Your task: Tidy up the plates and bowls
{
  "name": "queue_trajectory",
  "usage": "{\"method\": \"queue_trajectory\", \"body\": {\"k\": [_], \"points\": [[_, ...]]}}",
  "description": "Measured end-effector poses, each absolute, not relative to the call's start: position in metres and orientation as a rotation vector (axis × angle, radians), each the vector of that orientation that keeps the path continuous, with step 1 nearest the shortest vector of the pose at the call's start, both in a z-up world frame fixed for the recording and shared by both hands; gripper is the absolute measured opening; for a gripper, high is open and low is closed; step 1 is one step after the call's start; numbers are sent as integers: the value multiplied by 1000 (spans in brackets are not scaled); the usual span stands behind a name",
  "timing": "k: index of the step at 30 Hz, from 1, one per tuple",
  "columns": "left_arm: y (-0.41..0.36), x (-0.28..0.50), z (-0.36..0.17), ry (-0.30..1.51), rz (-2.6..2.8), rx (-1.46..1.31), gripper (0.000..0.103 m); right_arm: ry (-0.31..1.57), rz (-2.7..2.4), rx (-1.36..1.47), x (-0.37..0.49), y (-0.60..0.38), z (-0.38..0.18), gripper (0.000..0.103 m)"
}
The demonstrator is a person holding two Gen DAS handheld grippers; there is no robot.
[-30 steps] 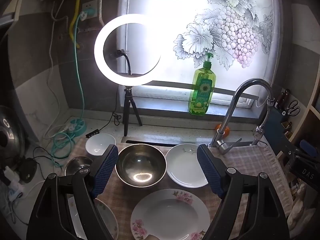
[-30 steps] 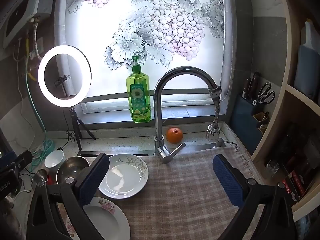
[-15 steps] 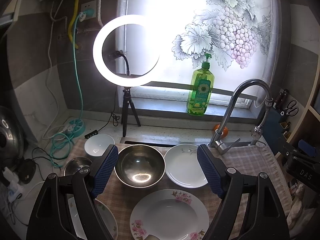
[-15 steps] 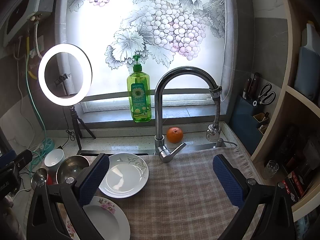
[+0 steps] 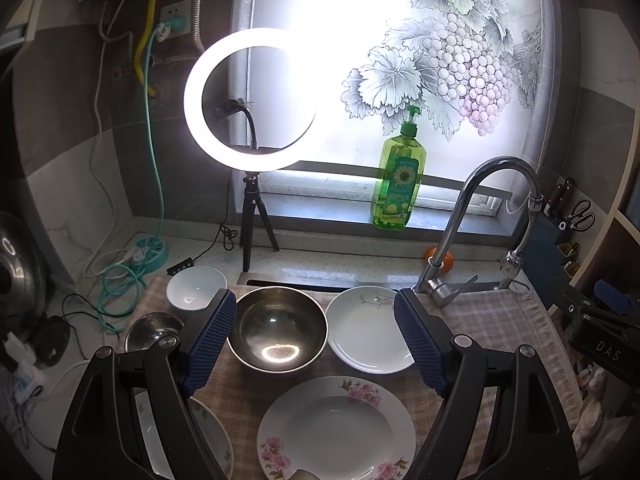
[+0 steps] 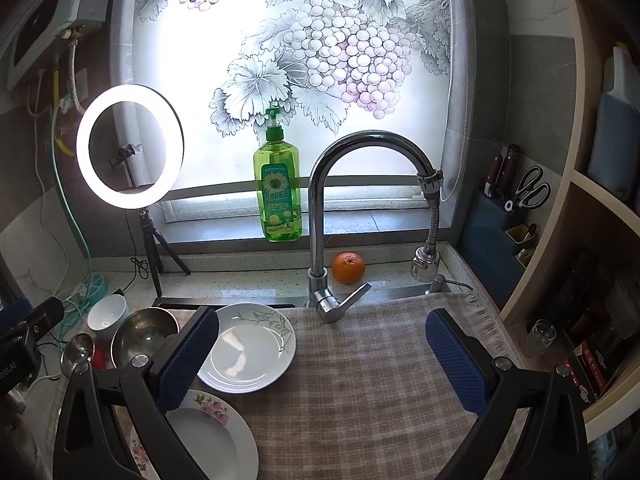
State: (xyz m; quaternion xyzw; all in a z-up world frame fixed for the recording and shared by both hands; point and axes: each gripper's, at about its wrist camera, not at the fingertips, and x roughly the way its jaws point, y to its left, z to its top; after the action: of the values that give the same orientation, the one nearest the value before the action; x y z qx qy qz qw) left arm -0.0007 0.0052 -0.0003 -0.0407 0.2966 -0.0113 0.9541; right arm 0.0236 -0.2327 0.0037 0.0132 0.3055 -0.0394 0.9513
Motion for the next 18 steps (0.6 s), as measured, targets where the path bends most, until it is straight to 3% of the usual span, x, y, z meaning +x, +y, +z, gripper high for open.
{"method": "queue_trajectory", "body": {"k": [18], "points": [[5, -1, 0, 608, -27, -77, 81, 632, -87, 27, 24, -233, 1, 102]]}}
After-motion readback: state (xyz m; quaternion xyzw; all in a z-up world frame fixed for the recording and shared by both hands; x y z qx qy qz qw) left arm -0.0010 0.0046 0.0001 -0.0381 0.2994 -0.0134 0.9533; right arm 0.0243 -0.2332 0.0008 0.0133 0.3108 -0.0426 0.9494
